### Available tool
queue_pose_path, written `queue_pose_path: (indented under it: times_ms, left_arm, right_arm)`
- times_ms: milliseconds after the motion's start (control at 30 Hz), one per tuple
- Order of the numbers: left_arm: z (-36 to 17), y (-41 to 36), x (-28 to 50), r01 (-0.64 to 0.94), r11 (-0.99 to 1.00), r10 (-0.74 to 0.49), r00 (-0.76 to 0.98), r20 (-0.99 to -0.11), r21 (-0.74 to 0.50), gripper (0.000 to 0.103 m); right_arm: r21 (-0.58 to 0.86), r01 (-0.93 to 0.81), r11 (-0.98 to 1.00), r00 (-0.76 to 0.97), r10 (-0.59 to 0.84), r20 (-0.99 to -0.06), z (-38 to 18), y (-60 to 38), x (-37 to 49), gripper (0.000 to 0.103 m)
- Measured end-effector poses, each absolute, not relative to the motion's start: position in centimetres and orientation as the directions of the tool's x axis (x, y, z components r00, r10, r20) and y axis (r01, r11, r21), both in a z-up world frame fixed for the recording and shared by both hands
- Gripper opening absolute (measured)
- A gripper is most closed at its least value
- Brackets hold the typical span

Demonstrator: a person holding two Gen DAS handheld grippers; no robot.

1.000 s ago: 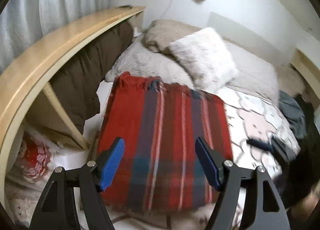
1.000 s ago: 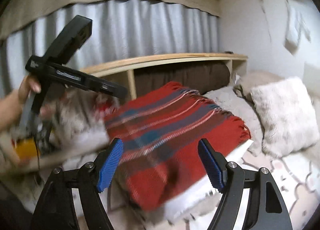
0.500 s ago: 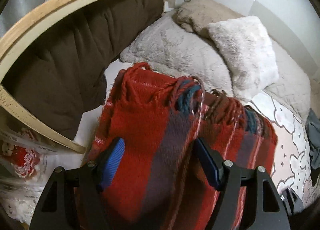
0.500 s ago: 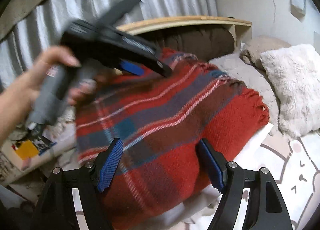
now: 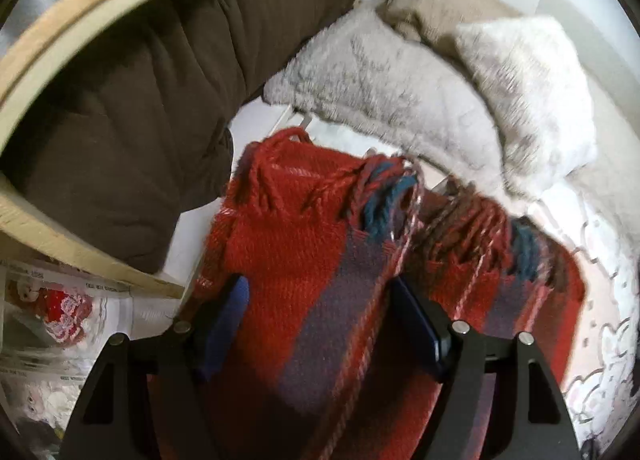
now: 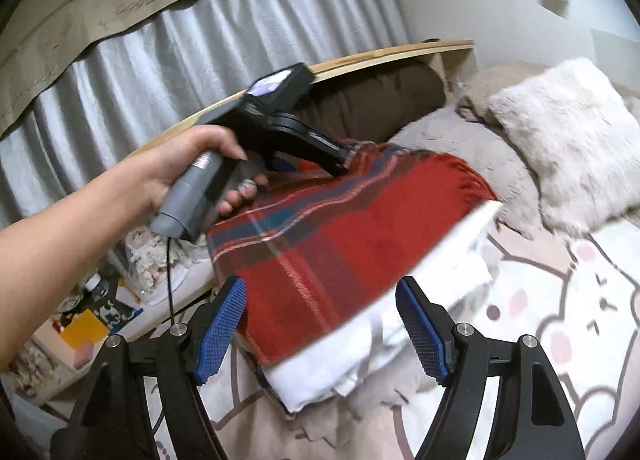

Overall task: Fold clothes
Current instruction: 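Lower the folded scarf onto the stack of folded clothes with both grippers, then open both grippers and pull them back from the scarf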

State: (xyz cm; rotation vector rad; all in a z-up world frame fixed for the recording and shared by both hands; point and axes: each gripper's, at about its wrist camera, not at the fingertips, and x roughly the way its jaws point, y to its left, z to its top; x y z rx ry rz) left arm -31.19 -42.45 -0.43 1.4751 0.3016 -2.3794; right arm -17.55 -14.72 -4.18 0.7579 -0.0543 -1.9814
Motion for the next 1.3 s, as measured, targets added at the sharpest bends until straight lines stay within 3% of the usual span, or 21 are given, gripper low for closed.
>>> queue_pose_path:
  times_ms: [167,267,433,567,767,800,833,900,933,1133,1300]
  left_arm:
    - [1.8,-43.5,-24.6,0.372,-0.921,-0.107,-0.527,-0.843,-0.116,0.075]
    - [2.0,-43.8,-19.9,0.366,-0.923,-0.112,-0.556,-0.824,-0.122,0.075]
    - [-0.6,-44.3,-15.4,0.364,-0.922,-0.094,-0.543,-0.835,-0.132,0.075]
    - [-2.3,-44.4,-13.9,0.371,-0.915,-0.078,-0.553,-0.83,-0.162,0.075]
    - [-1.0,-42.9,-11.0,0.388,-0.906,-0.129,-0.632,-0.764,-0.168,0.074]
    - [-0.6,-42.5,-10.4,0.391,-0.906,-0.143,-0.644,-0.751,-0.162,0.075]
    - [-0.1,-42.0,-9.6,0.398,-0.904,-0.162,-0.657,-0.736,-0.156,0.082]
    - [1.1,-40.8,-7.9,0.414,-0.897,-0.199,-0.69,-0.696,-0.155,0.1]
    - [1.8,-40.0,-6.8,0.415,-0.896,-0.212,-0.715,-0.666,-0.16,0.102]
    - [4.5,-36.2,-2.8,0.397,-0.891,-0.197,-0.774,-0.602,-0.22,0.103]
    - [5.2,-32.8,-0.3,0.404,-0.895,-0.221,-0.768,-0.601,-0.187,0.103]
  right_arm:
    - [0.357,0.76,-0.542,-0.366,-0.812,-0.454,-4.2,-14.0,-16.3,0.077]
    - [0.339,0.762,-0.552,-0.39,-0.809,-0.44,-4.1,-14.3,-15.4,0.077]
    - [0.245,0.709,-0.661,-0.469,-0.701,-0.537,-5.0,-16.6,-15.8,0.077]
    - [0.255,0.674,-0.694,-0.437,-0.652,-0.619,-6.8,-17.8,-16.8,0.077]
    - [0.264,0.646,-0.716,-0.456,-0.639,-0.619,-5.6,-16.2,-16.2,0.077]
    - [0.263,0.637,-0.725,-0.465,-0.633,-0.619,-5.2,-15.8,-15.9,0.077]
    - [0.264,0.627,-0.733,-0.472,-0.627,-0.62,-4.8,-15.4,-15.8,0.078]
    - [0.254,0.607,-0.753,-0.502,-0.611,-0.612,-3.8,-14.4,-15.2,0.094]
    - [0.247,0.596,-0.764,-0.52,-0.602,-0.605,-3.3,-13.9,-14.8,0.103]
    - [0.201,0.588,-0.784,-0.573,-0.578,-0.581,-0.6,-11.3,-12.7,0.103]
    - [0.122,0.591,-0.798,-0.624,-0.547,-0.557,1.2,-8.9,-10.2,0.103]
